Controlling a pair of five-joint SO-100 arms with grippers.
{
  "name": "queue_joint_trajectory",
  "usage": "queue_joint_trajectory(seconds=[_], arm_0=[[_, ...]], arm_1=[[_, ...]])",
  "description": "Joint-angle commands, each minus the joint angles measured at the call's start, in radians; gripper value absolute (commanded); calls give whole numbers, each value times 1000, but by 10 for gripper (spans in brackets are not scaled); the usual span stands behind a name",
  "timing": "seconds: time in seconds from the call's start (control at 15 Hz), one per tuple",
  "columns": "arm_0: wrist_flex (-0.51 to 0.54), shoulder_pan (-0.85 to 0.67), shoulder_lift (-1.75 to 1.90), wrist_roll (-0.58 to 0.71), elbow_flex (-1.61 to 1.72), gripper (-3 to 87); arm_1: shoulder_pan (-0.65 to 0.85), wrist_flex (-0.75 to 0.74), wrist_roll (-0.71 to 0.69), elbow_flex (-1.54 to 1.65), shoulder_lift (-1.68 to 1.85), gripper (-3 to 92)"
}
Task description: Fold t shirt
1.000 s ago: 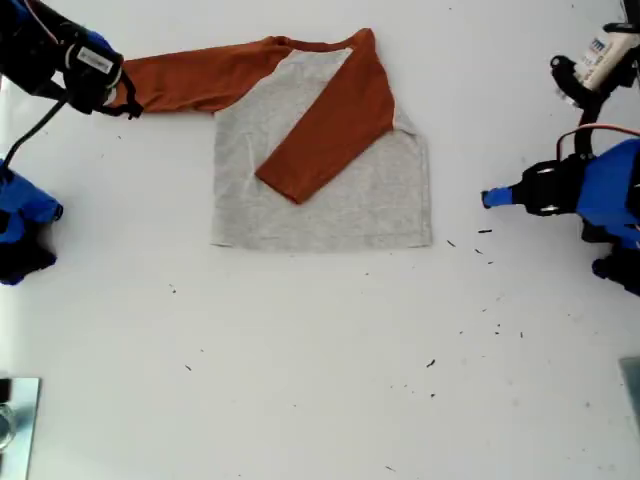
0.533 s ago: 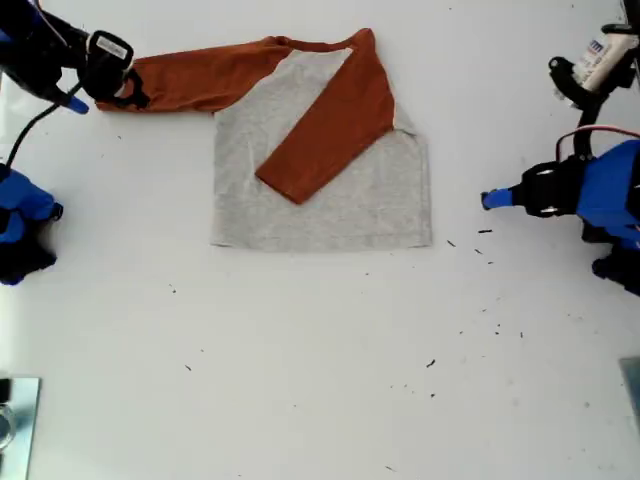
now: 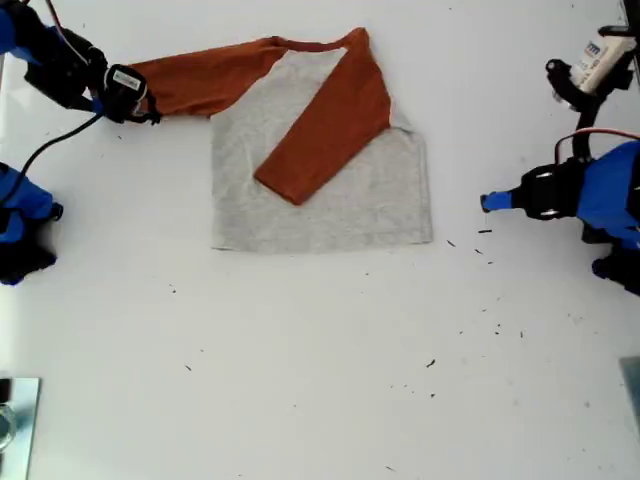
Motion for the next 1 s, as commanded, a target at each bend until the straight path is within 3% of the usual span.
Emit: queue_joint_trajectory(seconds=[0.0,0.13,0.27,0.4,0.47,0.53,0.6,0.67,0.73,0.93], arm_0=[[32,44,206,8,-17,-2],[120,166,357,-31,-127,-2],[167,394,351,-133,-307,-2],[173,660,143,-224,-571,-2],[186,787,-46,-209,-804,7],[290,907,-328,-160,-1216,114],[334,997,-538,-91,-1586,290],[192,1043,-486,23,-1526,372],[178,1060,-426,103,-1525,416],[218,997,-104,144,-1232,177]], arm_1=[[-8,2,-18,58,15,35],[-3,2,-15,58,15,35],[-3,2,-15,58,15,35],[-3,2,-11,60,15,35],[-5,2,-6,60,15,35],[-6,2,-3,60,15,35],[-9,2,0,60,15,35],[-11,2,2,60,15,35],[-17,2,6,60,15,35],[-9,2,5,60,15,35]])
